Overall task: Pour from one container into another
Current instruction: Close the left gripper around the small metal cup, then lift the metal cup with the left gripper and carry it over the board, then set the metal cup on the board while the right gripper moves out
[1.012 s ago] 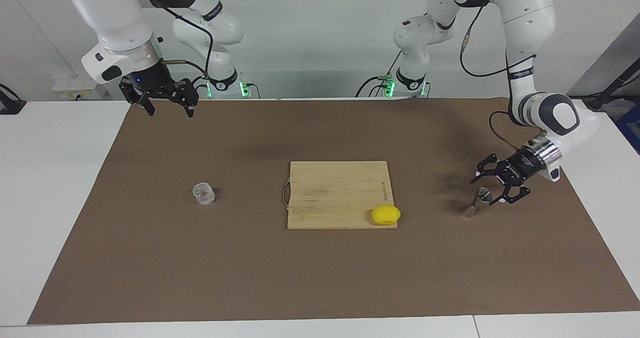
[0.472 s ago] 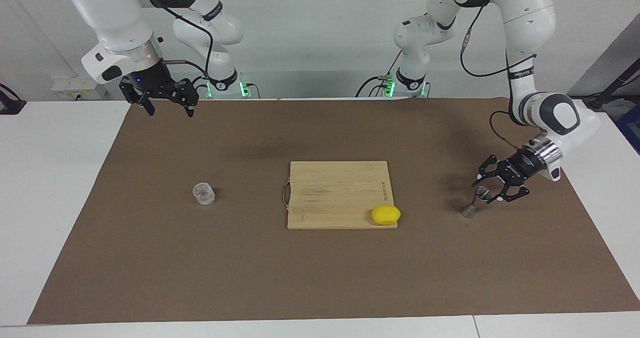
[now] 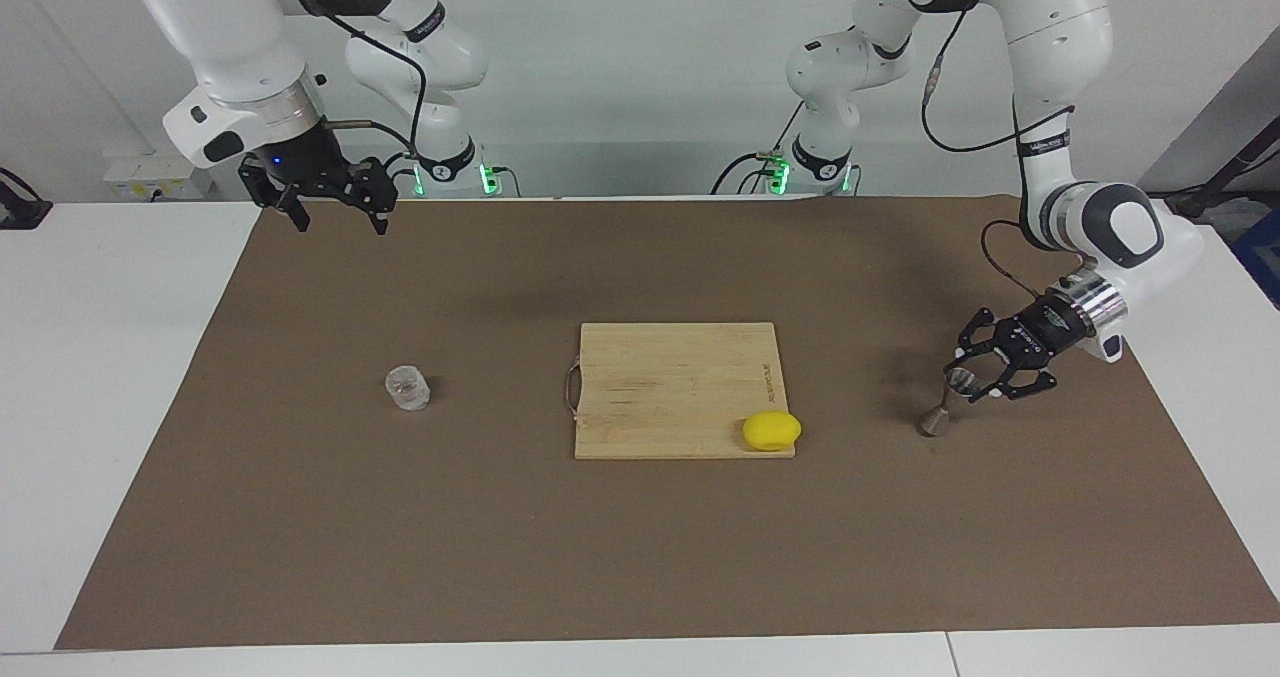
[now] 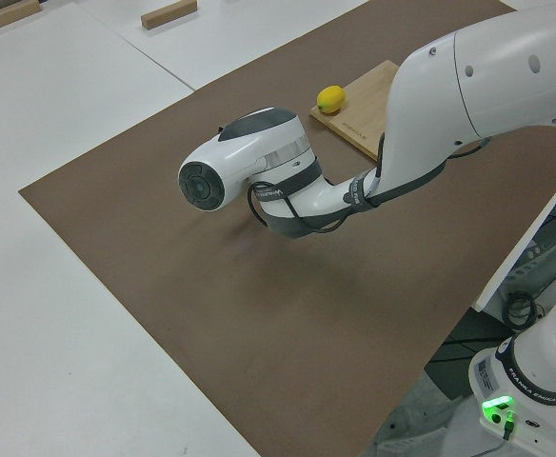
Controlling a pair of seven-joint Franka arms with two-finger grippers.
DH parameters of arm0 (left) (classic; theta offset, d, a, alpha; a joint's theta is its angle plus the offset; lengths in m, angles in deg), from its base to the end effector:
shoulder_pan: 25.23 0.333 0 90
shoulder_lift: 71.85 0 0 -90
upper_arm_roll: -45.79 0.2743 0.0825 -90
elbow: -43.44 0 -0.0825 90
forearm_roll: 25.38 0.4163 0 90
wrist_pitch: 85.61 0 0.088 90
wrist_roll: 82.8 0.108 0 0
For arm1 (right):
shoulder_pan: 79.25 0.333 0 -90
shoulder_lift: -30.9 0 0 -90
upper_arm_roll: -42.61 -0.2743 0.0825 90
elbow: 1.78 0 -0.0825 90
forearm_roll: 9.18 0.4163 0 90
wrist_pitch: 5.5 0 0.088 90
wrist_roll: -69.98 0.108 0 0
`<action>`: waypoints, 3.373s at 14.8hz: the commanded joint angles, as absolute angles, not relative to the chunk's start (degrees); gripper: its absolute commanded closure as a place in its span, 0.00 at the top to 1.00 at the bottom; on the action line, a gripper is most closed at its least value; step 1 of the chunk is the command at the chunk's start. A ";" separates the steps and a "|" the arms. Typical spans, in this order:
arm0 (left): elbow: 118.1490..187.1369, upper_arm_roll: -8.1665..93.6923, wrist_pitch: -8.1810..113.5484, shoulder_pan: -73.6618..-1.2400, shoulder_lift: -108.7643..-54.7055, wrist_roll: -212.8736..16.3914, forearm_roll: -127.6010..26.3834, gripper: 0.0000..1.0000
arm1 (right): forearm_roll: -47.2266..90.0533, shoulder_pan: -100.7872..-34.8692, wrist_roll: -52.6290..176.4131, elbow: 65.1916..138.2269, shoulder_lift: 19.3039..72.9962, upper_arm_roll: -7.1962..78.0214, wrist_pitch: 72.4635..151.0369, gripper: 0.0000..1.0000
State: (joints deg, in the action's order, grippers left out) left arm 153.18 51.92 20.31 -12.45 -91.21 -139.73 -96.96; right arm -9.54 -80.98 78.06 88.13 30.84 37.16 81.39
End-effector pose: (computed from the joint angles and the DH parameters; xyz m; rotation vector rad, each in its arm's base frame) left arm 0.6081 0.1266 0.2728 1.1723 1.7694 -0.7867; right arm 0.5794 0.0370 0.5786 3.1267 -0.1193 -0.0794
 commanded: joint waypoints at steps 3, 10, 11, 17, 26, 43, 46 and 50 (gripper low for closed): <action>151.55 51.24 19.07 -16.95 -85.14 -147.73 -97.72 0.00 | -8.47 -81.36 76.66 88.40 30.46 37.08 80.72 1.00; 151.29 50.54 24.32 -31.36 -80.38 -158.91 -98.42 0.00 | -8.47 -81.36 76.66 88.40 30.46 37.08 80.72 1.00; 151.29 49.93 26.51 -33.47 -80.38 -159.09 -99.55 0.00 | -8.47 -81.36 76.66 88.40 30.46 37.08 80.72 1.00; 151.64 48.34 48.92 -49.64 -82.48 -159.88 -108.97 0.00 | -8.47 -82.59 76.57 88.40 30.46 37.08 80.72 1.00; 149.18 45.70 62.13 -58.37 -90.92 -159.88 -114.07 0.00 | -8.47 -82.33 76.57 88.48 30.46 37.08 80.63 1.00; 148.74 44.56 62.40 -58.19 -94.09 -159.70 -114.07 0.02 | -7.95 -82.86 115.65 90.77 32.48 37.08 87.40 1.00; 149.09 44.56 62.40 -58.19 -94.00 -159.70 -114.07 0.87 | -7.68 -84.61 124.88 90.94 34.32 37.08 89.85 1.00; 149.09 44.56 61.61 -57.49 -93.74 -159.88 -113.98 1.00 | -1.19 -88.82 133.16 94.89 34.59 37.08 95.03 1.00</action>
State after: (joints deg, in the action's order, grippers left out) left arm 149.14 44.68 61.24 -57.79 -93.87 -159.69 -112.90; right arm -4.52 -86.06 129.85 91.65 35.09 37.48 91.74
